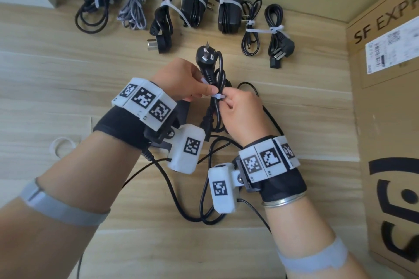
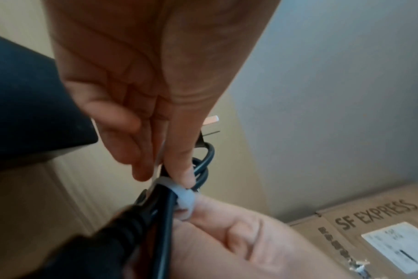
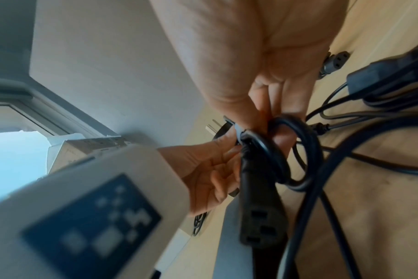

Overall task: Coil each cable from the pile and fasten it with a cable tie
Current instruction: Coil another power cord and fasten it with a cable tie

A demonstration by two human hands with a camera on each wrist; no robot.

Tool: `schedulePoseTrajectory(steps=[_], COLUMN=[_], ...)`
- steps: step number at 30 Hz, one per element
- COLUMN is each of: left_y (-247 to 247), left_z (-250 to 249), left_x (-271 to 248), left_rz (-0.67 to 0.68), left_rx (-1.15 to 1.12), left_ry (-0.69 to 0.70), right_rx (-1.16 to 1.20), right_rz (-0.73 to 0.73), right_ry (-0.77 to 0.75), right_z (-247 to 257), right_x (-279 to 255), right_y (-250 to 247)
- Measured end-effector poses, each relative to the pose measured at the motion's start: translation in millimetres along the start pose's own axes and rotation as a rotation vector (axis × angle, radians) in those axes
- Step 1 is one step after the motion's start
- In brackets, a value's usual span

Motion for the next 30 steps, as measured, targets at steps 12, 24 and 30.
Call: schedulePoseTrajectory(steps=[12, 24, 30], left_y=[4, 5, 12], left_z=[8, 11, 15], left_x=[2, -1, 1], left_rz=[-0.014, 0.023, 0.136], left_rx=[0.102, 0.022, -0.145], left_ry=[-0.008, -0.007, -0.073], right_rx=[0.178, 0.077, 0.07], right_rz=[0.015, -0.034, -0.031], right_ry=[0.094, 0.054, 0.048], right_z=[-10, -10, -9], right_x=[-5, -7, -9], right_y=[4, 4, 4])
Point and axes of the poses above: each hand's wrist, its own x-axis towards the middle knuckle, its own y-axis out of the palm, z = x × y, the point moved 5 cm from there along x, towards the middle knuckle
